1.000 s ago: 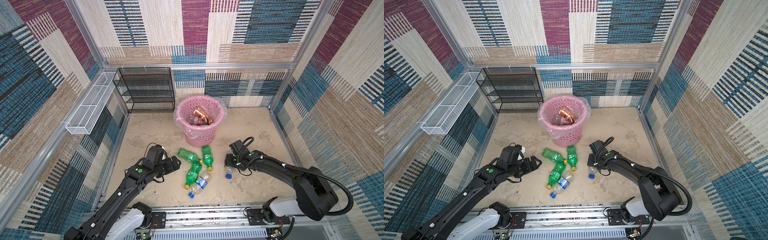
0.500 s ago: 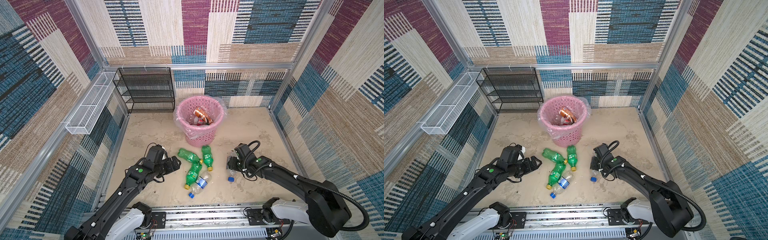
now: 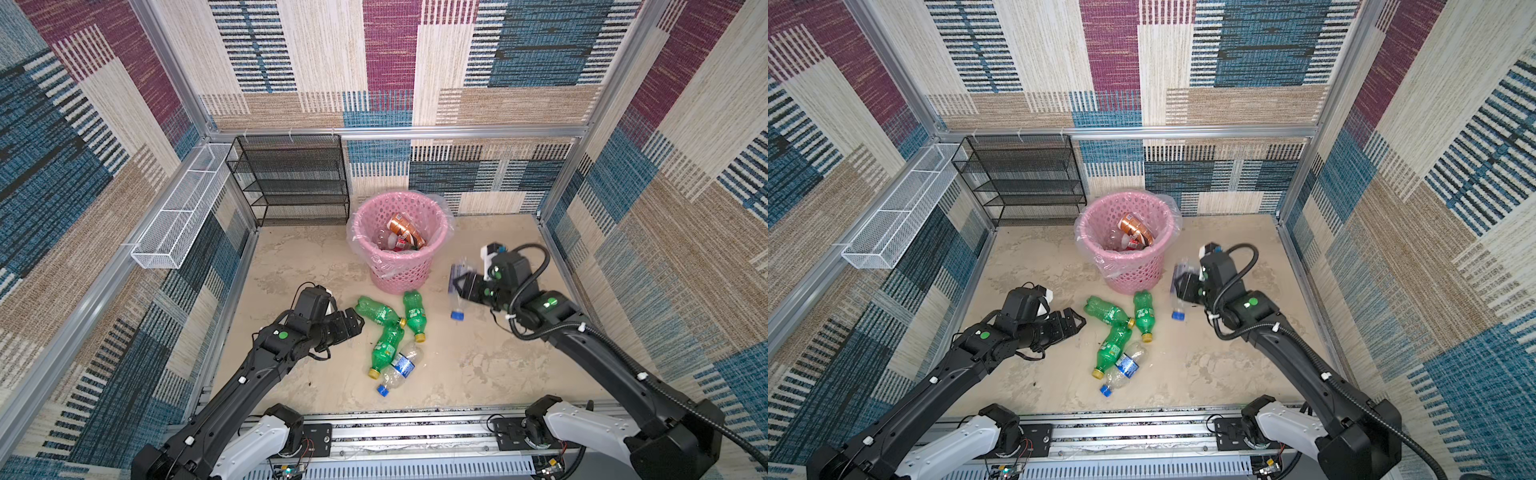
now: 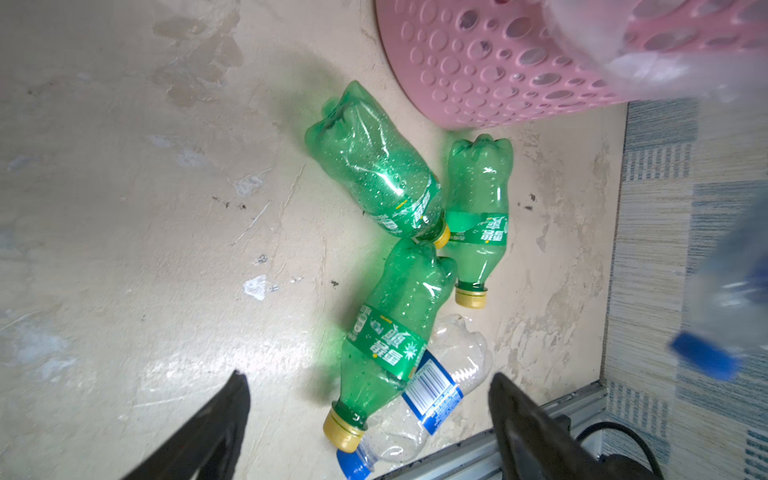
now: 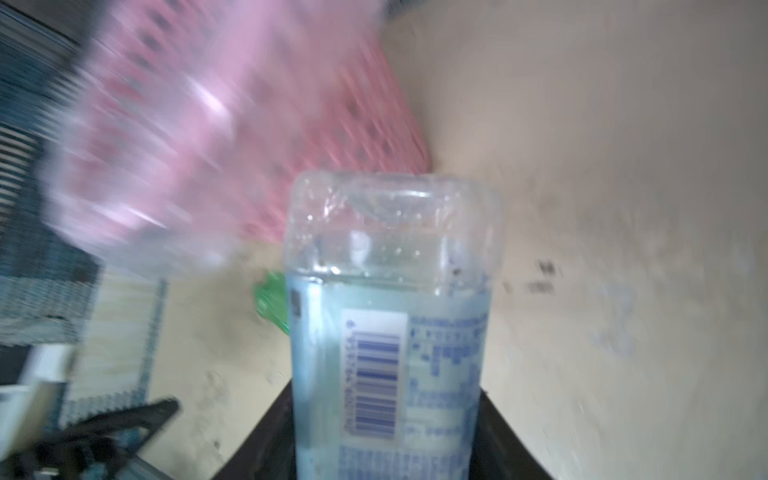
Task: Throw the plastic bottles in the bin
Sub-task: 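Carry the soda water bottle over the pink bin with the right gripper and release, then lower the right gripper by the green bottles while the left reaches a Sprite bottle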
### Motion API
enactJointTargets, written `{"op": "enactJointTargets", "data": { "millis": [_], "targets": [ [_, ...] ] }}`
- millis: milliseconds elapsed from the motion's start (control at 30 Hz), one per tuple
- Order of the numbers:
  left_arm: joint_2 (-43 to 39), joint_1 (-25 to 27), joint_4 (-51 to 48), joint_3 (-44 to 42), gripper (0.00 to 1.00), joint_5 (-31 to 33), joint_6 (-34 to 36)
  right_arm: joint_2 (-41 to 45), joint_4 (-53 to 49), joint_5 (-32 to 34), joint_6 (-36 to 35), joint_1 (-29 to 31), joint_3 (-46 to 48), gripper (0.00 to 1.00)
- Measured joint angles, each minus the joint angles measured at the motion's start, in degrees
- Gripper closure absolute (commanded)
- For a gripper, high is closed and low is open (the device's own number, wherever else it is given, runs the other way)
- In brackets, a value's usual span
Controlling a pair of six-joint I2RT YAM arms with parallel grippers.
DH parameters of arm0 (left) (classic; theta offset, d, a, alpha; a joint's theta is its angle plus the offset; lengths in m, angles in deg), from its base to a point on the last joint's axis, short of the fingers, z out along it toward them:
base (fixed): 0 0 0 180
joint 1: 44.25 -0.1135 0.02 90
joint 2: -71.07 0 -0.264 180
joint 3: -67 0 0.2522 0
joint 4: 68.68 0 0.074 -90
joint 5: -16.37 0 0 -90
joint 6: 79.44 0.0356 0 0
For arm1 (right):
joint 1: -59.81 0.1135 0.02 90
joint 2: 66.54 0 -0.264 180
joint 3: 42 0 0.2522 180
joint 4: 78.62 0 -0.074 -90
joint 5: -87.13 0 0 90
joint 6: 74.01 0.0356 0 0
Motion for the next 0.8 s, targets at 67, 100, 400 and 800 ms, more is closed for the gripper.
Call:
{"op": "enactJointTargets", "data": {
  "millis": [67,100,400,800],
  "targets": [
    [1.18,-0.02,0.20,1.95,0.10,0.00,-0.02,-7.72,0.11,-1.18,-2.32,-0.11,-16.48,0.33],
    [1.90,-0.07,0.26,3.10,0.10,-0.09,-0.02,-12.11,0.35,-2.16,-3.43,-0.11,-25.42,0.26],
    [-2.29,-0.44,-0.17,4.59,0.10,0.17,-0.02,-9.18,3.87,-5.49,-4.13,-0.96,-18.45,0.13],
    [-4.02,-0.85,-1.03,-2.08,0.11,1.44,-1.05,9.22,6.49,-6.71,4.74,-1.18,23.50,0.19]
  ]
}}
